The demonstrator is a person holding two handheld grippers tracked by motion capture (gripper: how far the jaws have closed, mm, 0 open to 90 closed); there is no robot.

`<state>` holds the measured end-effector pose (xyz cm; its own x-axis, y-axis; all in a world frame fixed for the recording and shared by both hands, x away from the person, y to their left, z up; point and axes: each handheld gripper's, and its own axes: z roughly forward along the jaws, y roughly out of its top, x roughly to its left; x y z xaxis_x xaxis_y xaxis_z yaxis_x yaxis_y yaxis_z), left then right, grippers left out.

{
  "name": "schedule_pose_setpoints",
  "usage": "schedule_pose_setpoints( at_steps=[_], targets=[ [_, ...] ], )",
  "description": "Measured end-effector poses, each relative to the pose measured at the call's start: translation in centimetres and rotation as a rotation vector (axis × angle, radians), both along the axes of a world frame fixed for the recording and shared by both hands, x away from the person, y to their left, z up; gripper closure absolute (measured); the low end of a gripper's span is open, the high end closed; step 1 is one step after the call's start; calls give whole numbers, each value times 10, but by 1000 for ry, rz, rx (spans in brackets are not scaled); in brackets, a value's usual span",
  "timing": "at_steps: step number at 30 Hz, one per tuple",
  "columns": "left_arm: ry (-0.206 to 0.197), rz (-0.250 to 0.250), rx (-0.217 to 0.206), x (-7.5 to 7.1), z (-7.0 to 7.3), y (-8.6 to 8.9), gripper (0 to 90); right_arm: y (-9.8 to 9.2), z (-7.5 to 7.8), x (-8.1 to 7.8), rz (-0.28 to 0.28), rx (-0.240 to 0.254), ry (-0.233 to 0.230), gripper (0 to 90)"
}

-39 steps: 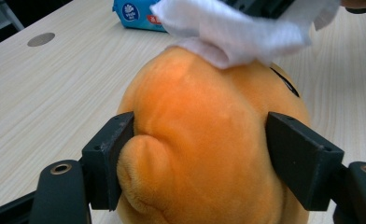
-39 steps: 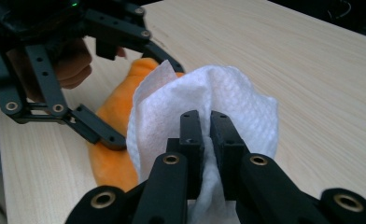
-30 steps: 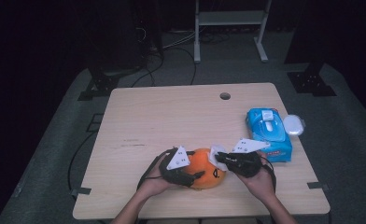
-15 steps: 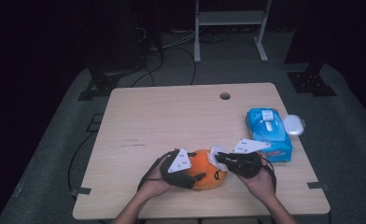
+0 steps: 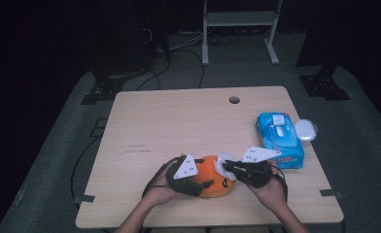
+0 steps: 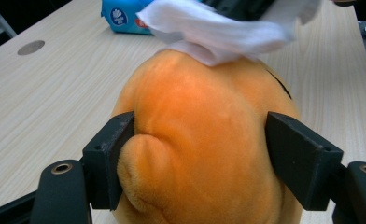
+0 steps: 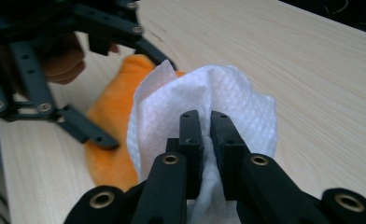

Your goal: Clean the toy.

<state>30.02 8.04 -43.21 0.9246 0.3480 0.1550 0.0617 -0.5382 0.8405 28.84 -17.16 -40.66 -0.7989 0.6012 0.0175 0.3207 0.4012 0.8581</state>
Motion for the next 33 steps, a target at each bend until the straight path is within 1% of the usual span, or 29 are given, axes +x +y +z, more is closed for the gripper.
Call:
schedule_pose_setpoints(
  at_steps=[2, 3, 4, 6, 7, 8, 10, 11, 12, 13, 14, 16, 18, 19, 21, 22, 23, 24, 26, 27, 29, 31, 32, 33],
  targets=[
    [16, 2, -3, 3, 0, 3, 269, 3, -1, -2, 9, -21, -11, 832],
    [24, 7, -3, 5, 0, 5, 271, 3, -2, -1, 9, -21, -6, 832],
    [36, 14, -8, 7, -1, 7, 272, 1, -3, 1, 5, -25, 1, 832],
    [65, 30, -29, 11, -3, 12, 272, -4, -7, 4, -20, -49, 5, 832],
    [69, 31, -30, 12, -4, 13, 272, -7, -9, 7, -28, -32, 26, 832],
    [74, 38, -34, 13, -5, 15, 272, -9, -9, 7, -32, -22, 35, 832],
    [80, 45, -30, 15, -5, 16, 272, -8, -5, 3, -21, -13, 19, 832],
    [88, 47, -32, 16, -5, 17, 272, -5, -3, 0, -6, -10, 13, 832],
    [96, 47, -38, 18, -6, 19, 272, -2, -3, -2, 10, -16, 6, 832],
    [101, 46, -40, 19, -6, 20, 272, 1, -4, -3, 15, -34, -3, 831],
    [109, 48, -49, 20, -7, 21, 272, 2, -5, -3, 15, -40, -3, 831],
    [123, 55, -55, 22, -7, 23, 272, -1, -7, 0, 6, -39, 13, 832],
    [136, 60, -66, 24, -8, 24, 272, -7, -11, 3, -25, -64, 15, 832],
    [140, 66, -70, 25, -9, 26, 272, -10, -13, 4, -36, -57, 31, 832],
    [145, 74, -73, 26, -10, 28, 272, -12, -11, 3, -36, -43, 29, 831],
    [150, 77, -83, 26, -10, 28, 272, -11, -8, 1, -24, -31, 23, 831],
    [153, 81, -83, 27, -11, 29, 272, -8, -5, -2, -2, -13, 21, 832],
    [155, 82, -85, 27, -11, 29, 272, -4, -3, -5, 18, -9, 15, 831],
    [149, 77, -83, 27, -11, 28, 271, 4, -5, -8, 33, -50, -5, 831],
    [152, 74, -93, 27, -10, 27, 269, 6, -7, -7, 33, -67, -8, 831],
    [180, 62, -114, 28, -5, 28, 226, 3, -11, -2, 20, -66, 11, 832],
    [173, 42, -114, 29, 4, 31, 185, -2, -14, 1, -7, -62, 21, 832],
    [162, 35, -122, 28, 6, 33, 183, -4, -15, 3, -17, -59, 24, 831],
    [162, 32, -119, 28, 7, 33, 184, -5, -16, 5, -27, -61, 24, 831]
  ],
)
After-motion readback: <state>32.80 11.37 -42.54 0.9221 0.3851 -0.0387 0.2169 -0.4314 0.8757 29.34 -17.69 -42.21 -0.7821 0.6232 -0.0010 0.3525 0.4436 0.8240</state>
